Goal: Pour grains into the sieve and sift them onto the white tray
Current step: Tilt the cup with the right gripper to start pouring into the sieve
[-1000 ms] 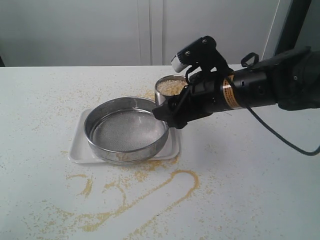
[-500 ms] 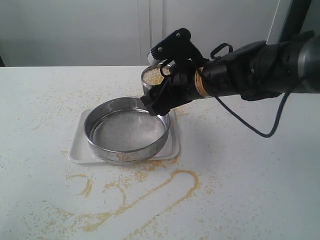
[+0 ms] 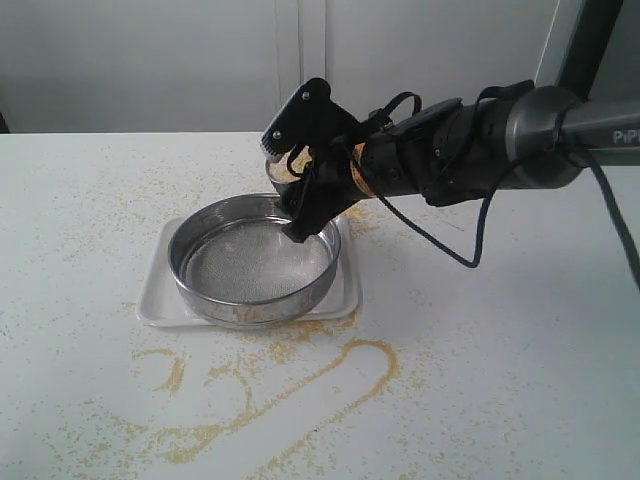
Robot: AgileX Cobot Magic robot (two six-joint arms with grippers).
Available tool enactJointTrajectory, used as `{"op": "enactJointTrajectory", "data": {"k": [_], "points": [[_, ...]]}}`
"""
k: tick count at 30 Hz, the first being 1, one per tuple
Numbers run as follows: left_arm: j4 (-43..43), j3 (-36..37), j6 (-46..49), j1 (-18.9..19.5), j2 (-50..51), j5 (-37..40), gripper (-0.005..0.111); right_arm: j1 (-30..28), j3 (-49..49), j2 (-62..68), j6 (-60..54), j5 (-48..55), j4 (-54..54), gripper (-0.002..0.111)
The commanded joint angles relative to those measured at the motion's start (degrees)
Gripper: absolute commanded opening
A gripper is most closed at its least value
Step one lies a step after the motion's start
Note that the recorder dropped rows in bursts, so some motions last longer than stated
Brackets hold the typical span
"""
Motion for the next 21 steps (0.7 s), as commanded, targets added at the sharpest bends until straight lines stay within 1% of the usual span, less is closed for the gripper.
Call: {"op": "enactJointTrajectory", "data": {"k": [1,8,14,21], "points": [[-0.7,0.2,0.0,-0.1,-0.2,-0.1,0.000,1.2,-2.1,0.5,-5.6,2.0,0.4,0.000],[-0.7,0.2,0.0,-0.1,-0.2,-0.1,0.000,3.3,-2.2,1.5,-9.4,5.7,0.4,0.000],[-0.7,0.2,0.0,-0.1,-0.2,-0.1,0.000,3.3,-2.4,2.3,-16.9,7.9,0.4,0.000],[-0.7,0.2,0.0,-0.1,-0.2,-0.1,0.000,3.3,-6.4,6.0,-17.6,8.9,0.4,0.000]]}}
